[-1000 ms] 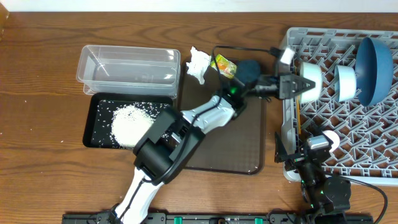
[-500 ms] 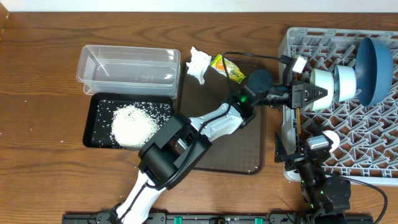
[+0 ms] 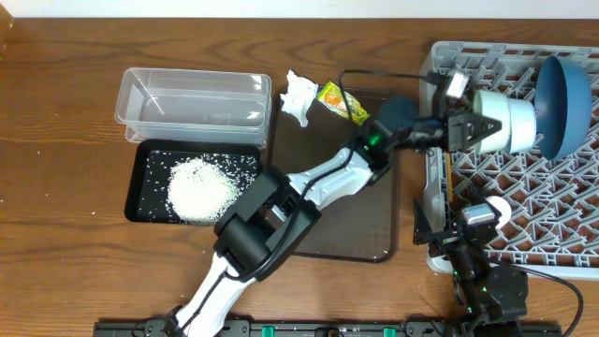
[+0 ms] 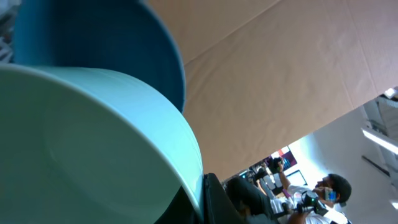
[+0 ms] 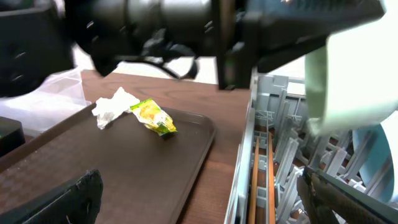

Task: Sort waste into correct bins and load items into the dishwasher rack
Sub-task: 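Carry the emptied mint bowl with the left gripper over the dish rack, then lower the mint bowl into the rack and open the left gripper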

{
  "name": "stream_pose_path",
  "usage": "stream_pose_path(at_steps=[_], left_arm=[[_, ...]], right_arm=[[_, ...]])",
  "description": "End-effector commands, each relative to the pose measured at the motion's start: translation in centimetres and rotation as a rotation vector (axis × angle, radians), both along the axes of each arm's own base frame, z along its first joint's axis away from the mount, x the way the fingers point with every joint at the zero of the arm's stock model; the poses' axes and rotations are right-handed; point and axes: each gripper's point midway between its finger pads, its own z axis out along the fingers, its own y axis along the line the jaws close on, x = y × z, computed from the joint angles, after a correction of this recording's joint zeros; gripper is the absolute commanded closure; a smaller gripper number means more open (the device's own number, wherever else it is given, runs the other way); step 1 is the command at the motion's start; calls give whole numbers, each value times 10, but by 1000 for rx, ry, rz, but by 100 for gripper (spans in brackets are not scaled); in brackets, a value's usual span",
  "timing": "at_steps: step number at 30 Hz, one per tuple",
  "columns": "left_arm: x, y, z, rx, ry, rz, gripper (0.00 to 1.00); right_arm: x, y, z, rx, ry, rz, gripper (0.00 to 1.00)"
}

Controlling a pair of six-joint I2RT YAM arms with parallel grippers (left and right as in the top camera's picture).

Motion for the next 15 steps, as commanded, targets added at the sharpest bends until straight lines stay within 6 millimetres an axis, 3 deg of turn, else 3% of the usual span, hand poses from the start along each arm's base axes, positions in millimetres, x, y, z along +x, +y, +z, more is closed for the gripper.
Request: stream_pose_path(at_steps=[1,4,10,15], left_arm=[[-3,-12,7,-23,-57,-77,94],[-1,-18,3,-17,-43,-96,94],[3,-22,-25,27,12,-99,94],[3,-22,-30,35,29,-106,94]], right_arm=[[1,-4,0,18,2,-16,1],[1,-4,0,18,2,-16,1],[1,-4,0,18,2,-16,1],[1,-4,0,18,2,-16,1]])
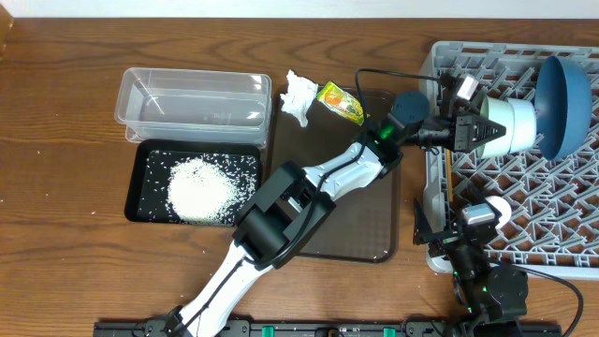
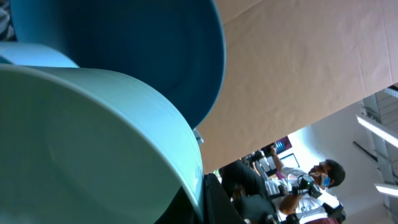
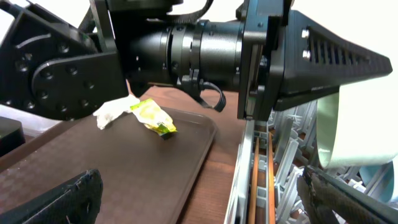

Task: Sort waste into correct bins and load items into the dishwasher rack
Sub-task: 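Lower the mint bowl into the rack and open the left gripper, then move left gripper to the yellow-green snack wrapper and grasp it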

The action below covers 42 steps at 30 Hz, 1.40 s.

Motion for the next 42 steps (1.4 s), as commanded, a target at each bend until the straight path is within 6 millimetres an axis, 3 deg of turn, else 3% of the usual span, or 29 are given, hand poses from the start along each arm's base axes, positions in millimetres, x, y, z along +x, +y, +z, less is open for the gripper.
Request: stream_pose_path(at_steps=[1,5,10,17,25,29,36,42], left_arm=[[-1,-1,9,-19,-12,-23,92],[7,4,8,-11,10,-9,71],[25,19,7,-8,33,2,54],[57,56,6,2,92,-4,23],[94,106,7,12,142,-1,15],[95,120,13,14,128,-31,14],[91,139,43,0,63,-71,8],[106,180,75,-1,29,-36,8]], right_arm=[[1,-4,0,18,2,-16,1],[1,-4,0,18,2,-16,1],[1,-4,0,18,2,-16,1],[1,-4,0,18,2,-16,1],[1,-4,0,18,2,-16,1],[1,-4,0,18,2,-16,1],[1,-4,0,18,2,-16,1],[1,-4,0,18,2,-16,1]])
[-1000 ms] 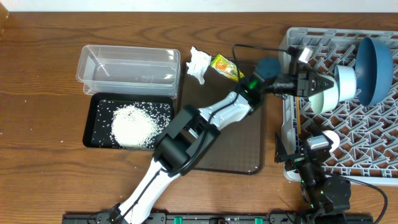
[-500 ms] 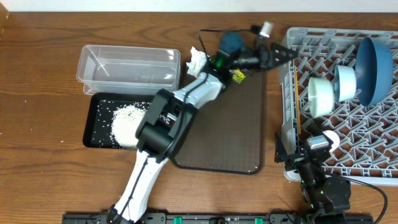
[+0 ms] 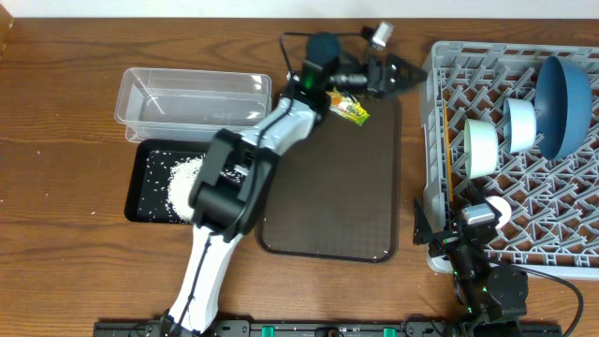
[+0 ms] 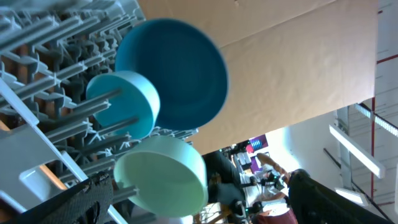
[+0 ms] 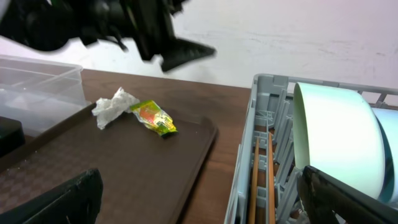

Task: Sort waste into correct bins and load items into the dishwasher rack
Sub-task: 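Move left gripper to the yellow-green snack wrapper and grasp it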

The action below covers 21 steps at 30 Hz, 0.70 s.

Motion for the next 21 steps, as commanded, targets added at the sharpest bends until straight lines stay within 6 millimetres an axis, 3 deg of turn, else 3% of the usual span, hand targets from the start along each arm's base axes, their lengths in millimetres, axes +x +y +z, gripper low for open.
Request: stream_pose_path(at_steps=[1,4,7,10,13,17,21], left_arm=[[8,36,57,-26,-108,25,8],[24,53,54,32,-60,108,8],[42,71,30,195,18,272,7],[50,105,-8,526,-30,502,7],[47,128,-29,844,-241,609,7],[39,132,-57,1161,-507,579,7],[37,122,-93,1336,-694,464,7]], right_arm=[[1,-4,0,18,1,-16,1],[1,-4,0,18,1,-16,1],[1,-4,0,18,1,-16,1],[1,-4,0,18,1,-16,1],[1,-4,0,18,1,-16,1],[1,-4,0,18,1,-16,1],[1,-4,0,18,1,-16,1]])
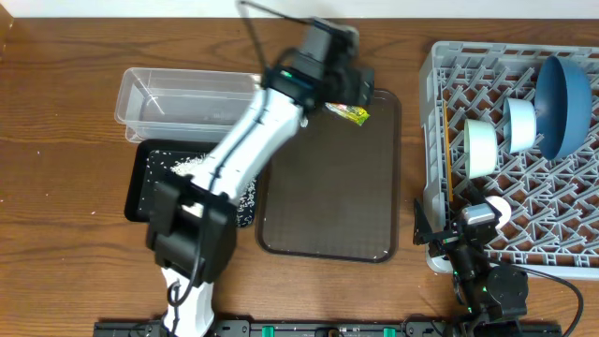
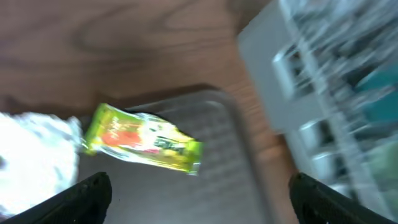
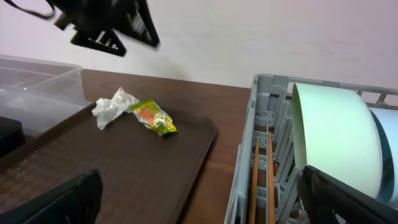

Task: Sort waste into correct bins and load items into the dishwasher rack
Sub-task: 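Move left gripper to the yellow-green snack wrapper and grasp it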

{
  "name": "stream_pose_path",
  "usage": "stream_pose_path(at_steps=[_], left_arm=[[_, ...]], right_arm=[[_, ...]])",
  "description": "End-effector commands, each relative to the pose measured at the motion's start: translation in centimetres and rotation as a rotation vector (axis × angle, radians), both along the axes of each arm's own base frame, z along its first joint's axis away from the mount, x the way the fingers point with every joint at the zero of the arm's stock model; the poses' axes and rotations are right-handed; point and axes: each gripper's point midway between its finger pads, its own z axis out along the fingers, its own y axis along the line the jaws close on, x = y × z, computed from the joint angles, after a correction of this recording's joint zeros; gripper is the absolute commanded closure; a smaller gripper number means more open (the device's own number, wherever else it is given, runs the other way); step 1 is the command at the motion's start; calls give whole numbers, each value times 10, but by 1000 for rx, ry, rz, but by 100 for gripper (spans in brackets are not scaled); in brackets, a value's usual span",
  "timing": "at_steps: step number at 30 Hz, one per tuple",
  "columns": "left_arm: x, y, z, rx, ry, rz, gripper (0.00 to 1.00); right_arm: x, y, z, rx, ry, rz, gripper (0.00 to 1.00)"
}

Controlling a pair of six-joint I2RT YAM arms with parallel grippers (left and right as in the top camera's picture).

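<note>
A yellow-green snack wrapper (image 2: 146,140) and a crumpled white tissue (image 2: 31,155) lie at the far end of the brown tray (image 1: 328,197). My left gripper (image 2: 199,202) hovers open over them, nothing between its fingers; from overhead the left gripper (image 1: 356,89) sits just beyond the wrapper (image 1: 348,114) and the arm hides the tissue. In the grey dishwasher rack (image 1: 438,65) stand a pale green bowl (image 1: 479,147), a light blue bowl (image 1: 519,124) and a large dark blue bowl (image 1: 562,94). My right gripper (image 3: 202,199) rests open at the rack's near left corner.
A clear plastic bin (image 1: 187,98) stands left of the tray, with a black bin holding white rice (image 1: 154,187) in front of it. Orange chopsticks (image 3: 255,180) lie along the rack's left side. The left arm crosses the black bin and the tray's left edge.
My left gripper was level at the tray's far right corner, facing the rack. Now it is a little further left and tipped down over the wrapper and tissue. The right arm is unchanged.
My left gripper held the pale green bowl over the rack, then deeper in, next to the blue bowls. Later the bowl stood in the rack and the gripper was open, back at the tray's far edge. Now it looks down on the wrapper.
</note>
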Motion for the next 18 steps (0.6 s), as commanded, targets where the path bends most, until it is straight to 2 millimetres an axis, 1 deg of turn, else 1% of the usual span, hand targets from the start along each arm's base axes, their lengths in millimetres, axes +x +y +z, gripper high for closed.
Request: stream_pose_path(at_steps=[1,4,6,7,9,13,15,18], left_arm=[[20,26,-38,365,-144,-57,7],[23,27,-67,415,-120,-53,8],[23,25,-83,417,-99,-64,11],[22,20,-93,405,-81,-82,14],[18,10,-106,369,-56,-120,17],[14,-2,-120,325,-31,-162,19],[10,-7,-126,303,-11,-185,22],[3,-15,-134,273,17,-220,24]], right_arm=[[1,-4,0,18,2,-16,1],[1,-4,0,18,2,-16,1],[1,-4,0,18,2,-16,1],[1,-4,0,18,2,-16,1],[1,-4,0,18,2,-16,1],[1,-4,0,18,2,-17,1],[1,-4,0,18,2,-16,1],[1,-4,0,18,2,-16,1]])
